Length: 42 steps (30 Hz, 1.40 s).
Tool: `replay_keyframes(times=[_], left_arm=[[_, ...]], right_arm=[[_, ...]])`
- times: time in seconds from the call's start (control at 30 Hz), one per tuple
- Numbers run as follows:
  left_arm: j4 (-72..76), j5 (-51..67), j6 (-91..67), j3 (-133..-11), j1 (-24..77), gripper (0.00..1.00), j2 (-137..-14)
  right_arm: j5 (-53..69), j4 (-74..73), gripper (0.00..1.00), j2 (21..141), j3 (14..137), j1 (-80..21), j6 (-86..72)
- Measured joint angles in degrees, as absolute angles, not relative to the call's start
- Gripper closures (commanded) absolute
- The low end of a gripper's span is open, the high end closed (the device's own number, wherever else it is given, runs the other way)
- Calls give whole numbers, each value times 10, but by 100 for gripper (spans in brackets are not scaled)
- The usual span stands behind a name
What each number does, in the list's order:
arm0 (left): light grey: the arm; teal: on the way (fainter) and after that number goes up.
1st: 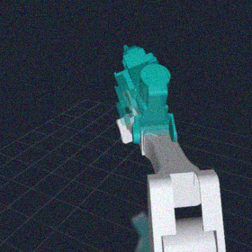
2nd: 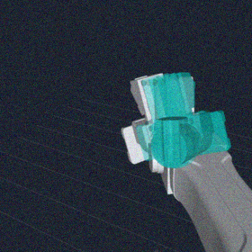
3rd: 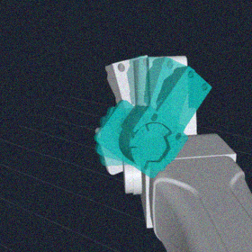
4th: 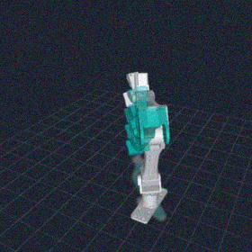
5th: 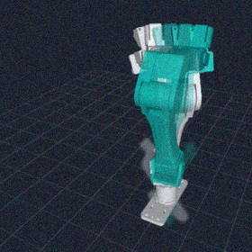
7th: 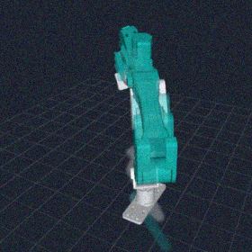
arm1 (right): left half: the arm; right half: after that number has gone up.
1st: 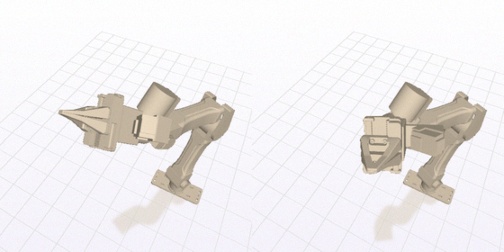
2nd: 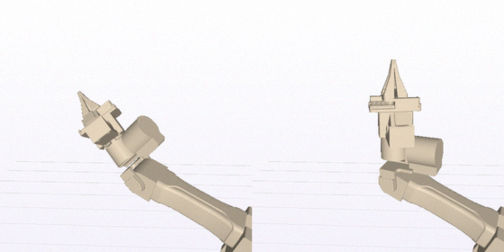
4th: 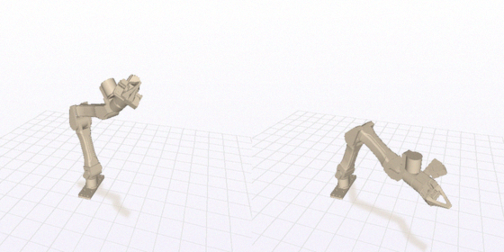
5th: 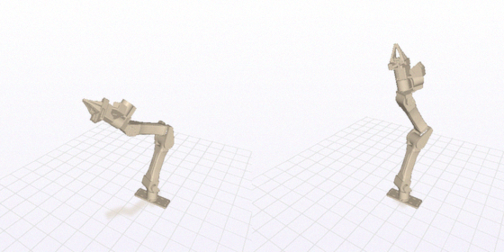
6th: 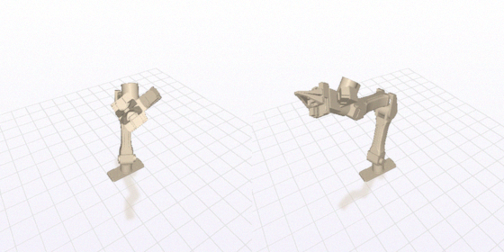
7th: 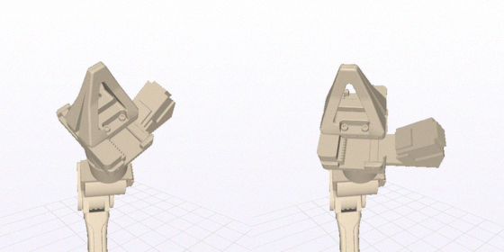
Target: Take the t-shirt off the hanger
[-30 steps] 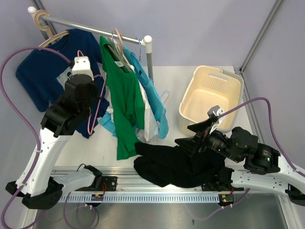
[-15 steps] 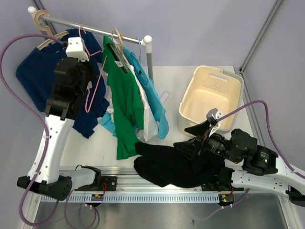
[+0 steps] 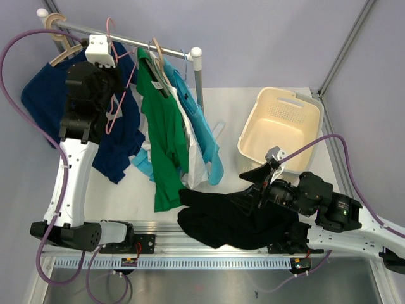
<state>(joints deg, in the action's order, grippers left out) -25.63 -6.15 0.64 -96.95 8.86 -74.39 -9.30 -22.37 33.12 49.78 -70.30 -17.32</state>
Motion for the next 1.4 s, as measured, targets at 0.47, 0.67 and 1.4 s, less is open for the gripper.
replay_keyframes(times=[0.47,0.67,1.4], left_arm=[[-249,-27,6,-969,66,85,-804],[-244,-28,3,-953,64,20,-797],[-305,106,-153,-637,170,1,-415]], right_arm=[[-81,-221,1,315,495,-703,-173],[-74,-221,0,309,495,-703,-174],[-281,-322,0,427,500,-703,-317]])
